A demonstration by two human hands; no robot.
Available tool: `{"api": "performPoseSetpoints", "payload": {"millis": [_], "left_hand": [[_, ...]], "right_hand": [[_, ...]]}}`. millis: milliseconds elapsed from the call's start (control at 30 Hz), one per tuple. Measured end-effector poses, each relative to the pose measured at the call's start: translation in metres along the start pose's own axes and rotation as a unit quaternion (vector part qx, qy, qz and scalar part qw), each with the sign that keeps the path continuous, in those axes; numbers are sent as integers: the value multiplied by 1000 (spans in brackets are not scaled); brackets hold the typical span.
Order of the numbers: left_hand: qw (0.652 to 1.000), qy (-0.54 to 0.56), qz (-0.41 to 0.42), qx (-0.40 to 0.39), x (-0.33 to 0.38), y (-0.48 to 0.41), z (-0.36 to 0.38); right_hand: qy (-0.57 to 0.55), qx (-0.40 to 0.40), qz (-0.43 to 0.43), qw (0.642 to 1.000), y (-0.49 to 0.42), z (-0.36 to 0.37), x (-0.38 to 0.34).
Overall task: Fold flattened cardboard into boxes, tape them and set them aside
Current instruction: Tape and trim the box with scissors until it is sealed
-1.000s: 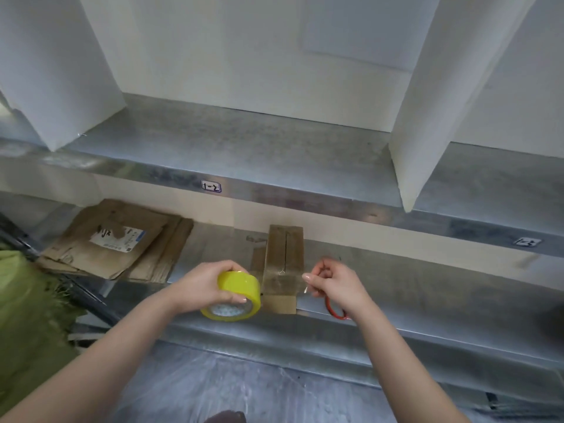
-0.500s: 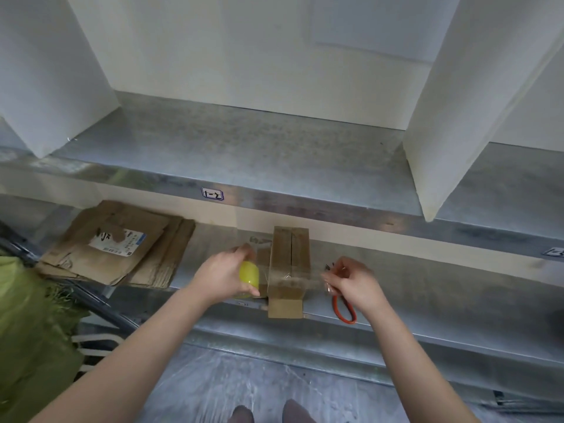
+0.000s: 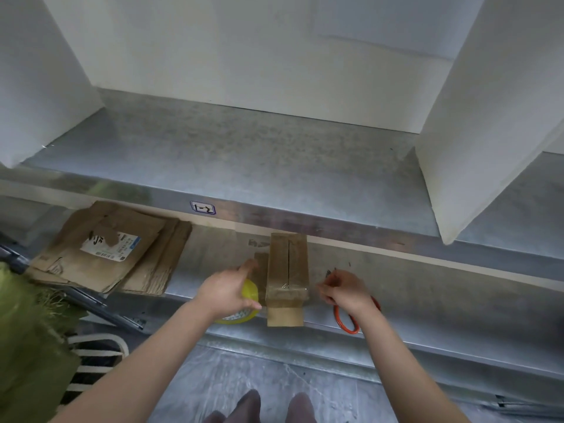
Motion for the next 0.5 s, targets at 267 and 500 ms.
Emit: {"api": "performPoseSetpoints", "payload": {"millis": [267, 500], "left_hand": [[990, -120, 75, 17, 17, 2, 6], [991, -114, 59, 33, 17, 0, 9]], "right_hand": [[-82, 10, 4, 997, -13, 13, 15], [-146, 82, -16, 986, -7, 33, 23]]}}
Point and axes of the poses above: each hand's wrist, its own y-axis away from the middle knuckle, its own z-axis out of the palm, x = y × z, the point moved 6 cm from there along -y, towards the middle knuckle, and after that the axes turned 11 degrees about -x, right-handed, at the moved point
